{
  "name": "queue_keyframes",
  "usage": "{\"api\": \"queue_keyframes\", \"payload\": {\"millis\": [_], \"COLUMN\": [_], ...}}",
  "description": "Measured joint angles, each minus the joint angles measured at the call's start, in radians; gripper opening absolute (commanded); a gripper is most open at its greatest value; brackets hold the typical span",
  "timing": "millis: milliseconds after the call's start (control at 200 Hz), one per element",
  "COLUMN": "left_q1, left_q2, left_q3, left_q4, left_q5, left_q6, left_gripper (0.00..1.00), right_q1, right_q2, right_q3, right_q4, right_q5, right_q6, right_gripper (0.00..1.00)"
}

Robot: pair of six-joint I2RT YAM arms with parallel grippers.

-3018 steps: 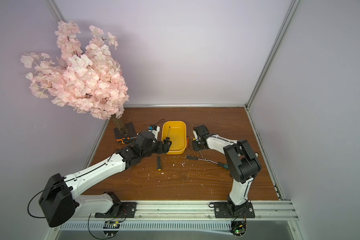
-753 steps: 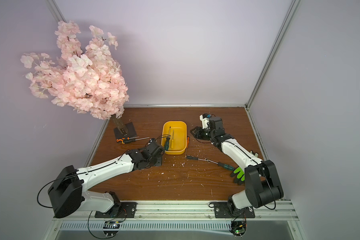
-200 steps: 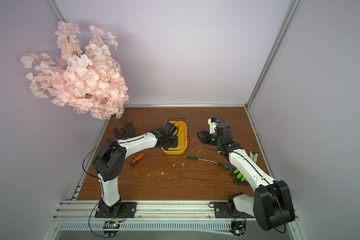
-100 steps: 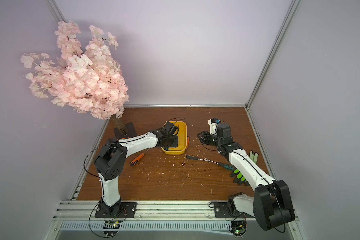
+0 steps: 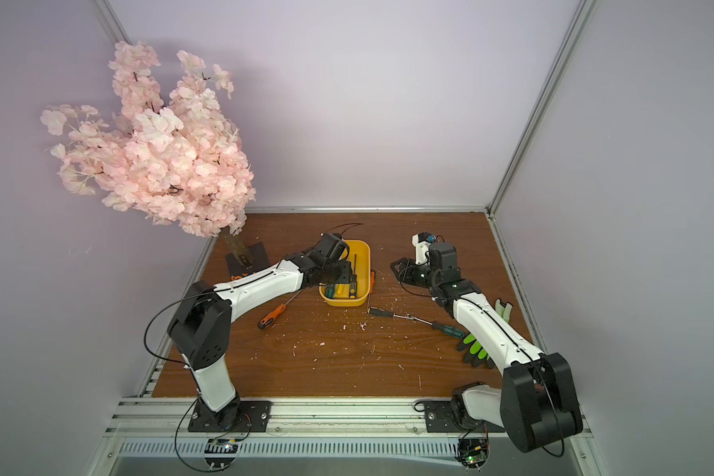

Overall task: Put the screwdriver on the desktop into the storage box
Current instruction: Place the screwdriver in the storage box, then pick up the screwdriver from the center of the board.

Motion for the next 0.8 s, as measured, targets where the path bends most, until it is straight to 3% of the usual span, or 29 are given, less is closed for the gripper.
{"api": "queue_keyframes", "payload": {"millis": [230,801], "left_q1": [0.000,0.027], "left_q2": [-0.082,-0.334], "left_q3": [-0.027,-0.269], "left_q4": [0.003,0.005], "left_q5": [-0.013,-0.088], "left_q6": [0.006,-0.008], "left_gripper": [0.53,0.59], "right_q1": [0.000,0.000], "right_q2": [0.000,0.000], "right_q3": [0.000,-0.002], "right_q4": [0.000,0.010], "right_q5": [0.000,-0.025], "right_q6": [-0.003,0.003], "right_gripper": [0.40,0.40]}}
